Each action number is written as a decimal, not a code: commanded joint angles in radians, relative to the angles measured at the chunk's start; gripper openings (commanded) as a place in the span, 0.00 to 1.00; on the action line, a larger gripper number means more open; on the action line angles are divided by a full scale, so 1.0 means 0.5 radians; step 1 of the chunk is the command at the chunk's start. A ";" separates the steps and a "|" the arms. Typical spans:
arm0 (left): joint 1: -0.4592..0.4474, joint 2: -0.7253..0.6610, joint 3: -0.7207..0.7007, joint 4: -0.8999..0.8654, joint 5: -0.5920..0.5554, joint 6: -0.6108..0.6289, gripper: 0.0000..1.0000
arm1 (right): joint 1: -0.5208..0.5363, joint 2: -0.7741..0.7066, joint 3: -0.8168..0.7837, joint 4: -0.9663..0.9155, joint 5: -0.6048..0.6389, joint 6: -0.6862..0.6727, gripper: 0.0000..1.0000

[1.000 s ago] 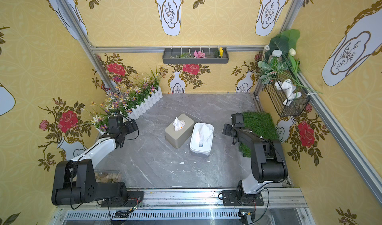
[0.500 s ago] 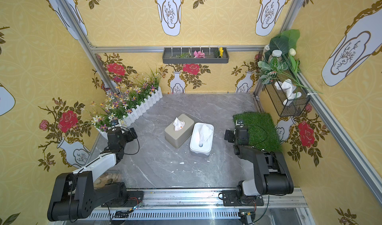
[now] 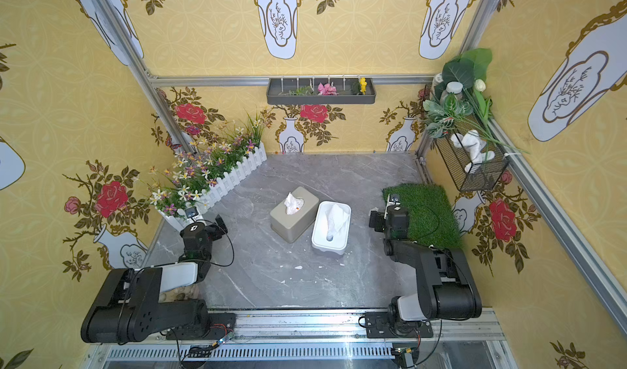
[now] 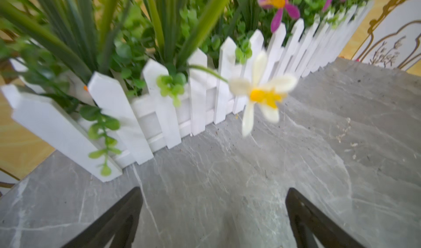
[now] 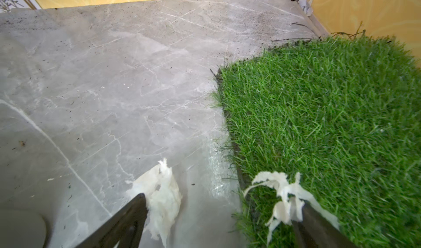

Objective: Put the tissue paper into the tissue box
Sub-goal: Reset both arms

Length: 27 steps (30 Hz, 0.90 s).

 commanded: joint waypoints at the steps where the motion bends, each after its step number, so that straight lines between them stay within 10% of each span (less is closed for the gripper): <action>1: -0.007 -0.004 -0.017 0.177 -0.145 -0.006 1.00 | 0.001 -0.012 -0.012 0.133 -0.036 -0.027 0.97; 8: -0.008 -0.004 -0.017 0.178 -0.146 -0.009 1.00 | 0.026 0.022 -0.343 0.790 -0.082 -0.088 0.97; 27: -0.007 0.040 0.007 0.177 -0.121 0.001 1.00 | 0.021 0.024 -0.315 0.702 -0.073 -0.069 0.97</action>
